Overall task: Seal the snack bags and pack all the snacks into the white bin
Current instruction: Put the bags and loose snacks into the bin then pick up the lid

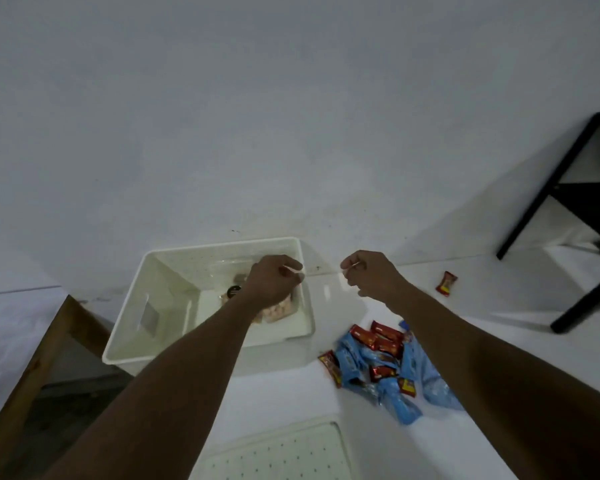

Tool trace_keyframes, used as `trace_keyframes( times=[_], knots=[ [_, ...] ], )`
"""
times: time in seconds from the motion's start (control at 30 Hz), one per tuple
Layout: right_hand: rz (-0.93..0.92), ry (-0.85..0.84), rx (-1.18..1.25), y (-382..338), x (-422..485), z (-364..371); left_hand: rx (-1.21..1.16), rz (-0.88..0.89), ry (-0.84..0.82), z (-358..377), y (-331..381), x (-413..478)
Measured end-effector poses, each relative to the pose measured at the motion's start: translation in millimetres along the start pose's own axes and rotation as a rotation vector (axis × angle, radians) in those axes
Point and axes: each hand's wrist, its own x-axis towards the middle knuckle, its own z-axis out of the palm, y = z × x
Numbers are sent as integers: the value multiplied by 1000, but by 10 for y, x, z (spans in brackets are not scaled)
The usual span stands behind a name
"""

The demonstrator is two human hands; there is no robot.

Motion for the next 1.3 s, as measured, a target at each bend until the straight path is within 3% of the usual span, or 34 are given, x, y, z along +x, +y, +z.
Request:
trace_keyframes(
  times=[0.2, 0.3, 0.37, 0.4, 0.47, 0.7, 0.83, 1.07, 1.17, 1.3],
  knots=[
    [262, 219, -124, 1458, -446, -820, -29, 16, -284, 1310, 340, -283],
    [359, 135, -206, 2043, -644, -1004, -31, -1, -379, 1991, 301, -391],
    [257, 32, -509, 2202, -732, -1045, -14, -44, -417, 2415, 247, -443],
    [246, 93, -517, 2278, -726, -1061, 11, -84, -440, 2594, 233, -469],
    [398, -114, -286, 2484, -732, -1045, 27, -153, -478, 2891, 194, -507],
    [152, 40, -285, 3007, -506, -1204, 109, -95, -286, 3318, 182, -674],
    [95, -24, -268, 2972, -539, -1669, 32, -56, -244, 3399, 497, -723],
    [123, -77, -333, 3139, -802, -2562, -72, -29, -374, 3826, 1159, -901],
    [211, -120, -262, 3317, -954, -2751, -20, -38, -449, 4021, 1275, -988],
    [179, -83, -279, 3482, -1094, -2769, 84, -12, -442, 4218, 1312, -1060]
  ],
)
